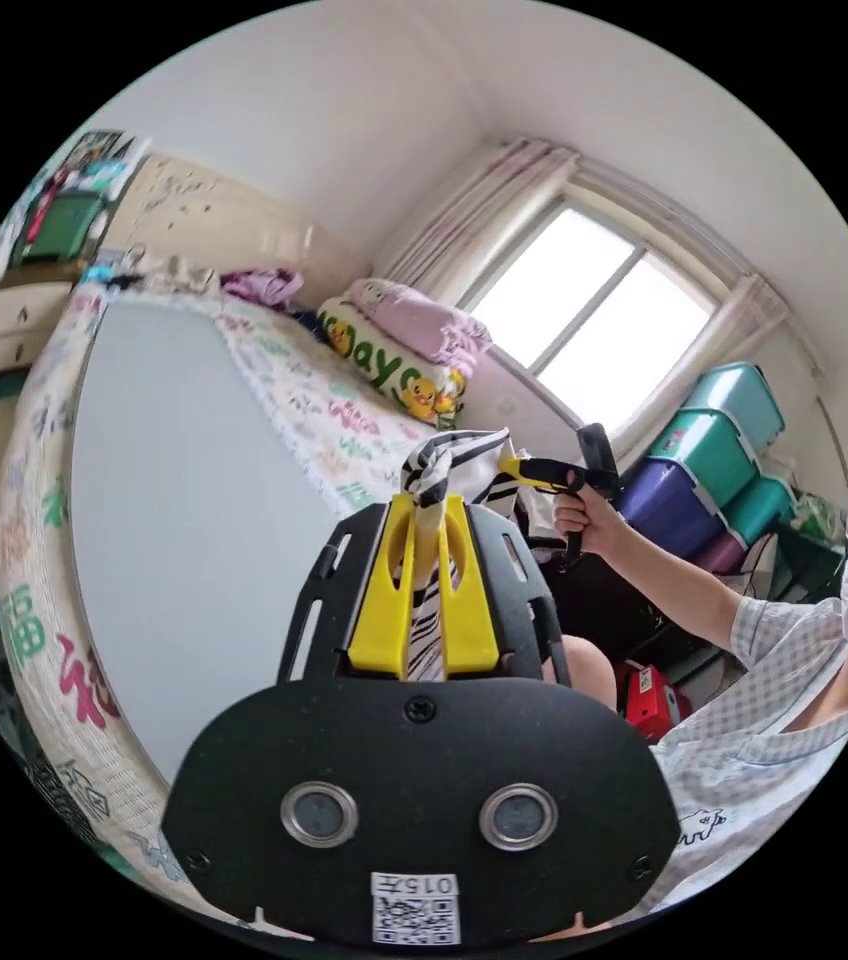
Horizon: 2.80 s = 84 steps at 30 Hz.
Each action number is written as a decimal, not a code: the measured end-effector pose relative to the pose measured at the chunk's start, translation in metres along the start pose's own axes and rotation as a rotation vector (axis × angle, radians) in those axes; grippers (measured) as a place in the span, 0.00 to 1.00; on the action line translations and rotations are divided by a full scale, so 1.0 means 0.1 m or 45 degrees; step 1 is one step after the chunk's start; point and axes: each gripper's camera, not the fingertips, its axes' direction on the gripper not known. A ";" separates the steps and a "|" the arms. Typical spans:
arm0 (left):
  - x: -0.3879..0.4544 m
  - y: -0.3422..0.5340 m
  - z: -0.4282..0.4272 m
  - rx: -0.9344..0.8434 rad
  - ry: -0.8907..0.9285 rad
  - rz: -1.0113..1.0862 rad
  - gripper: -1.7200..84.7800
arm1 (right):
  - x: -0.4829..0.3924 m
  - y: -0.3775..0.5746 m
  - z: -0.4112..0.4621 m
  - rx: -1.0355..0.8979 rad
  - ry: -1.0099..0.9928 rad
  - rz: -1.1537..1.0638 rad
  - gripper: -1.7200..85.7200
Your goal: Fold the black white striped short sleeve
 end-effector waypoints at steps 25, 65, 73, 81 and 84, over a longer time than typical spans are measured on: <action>4.14 -0.31 -2.46 0.472 0.383 0.729 0.03 | -4.32 3.35 -4.77 0.570 0.830 -0.467 0.02; 5.03 0.17 2.50 -0.018 0.476 0.945 0.03 | 0.96 6.51 -2.54 0.784 0.570 -0.272 0.03; 4.73 -0.26 4.87 -0.155 0.591 0.658 0.03 | 2.20 5.79 -2.26 0.619 0.783 -0.111 0.04; 3.62 -0.27 7.56 -0.316 -0.213 0.340 0.04 | 4.67 4.77 -1.15 0.489 0.833 0.594 0.10; 3.47 -0.11 8.12 -0.427 -0.171 0.317 0.04 | 4.74 5.16 -0.96 0.604 0.727 0.441 0.11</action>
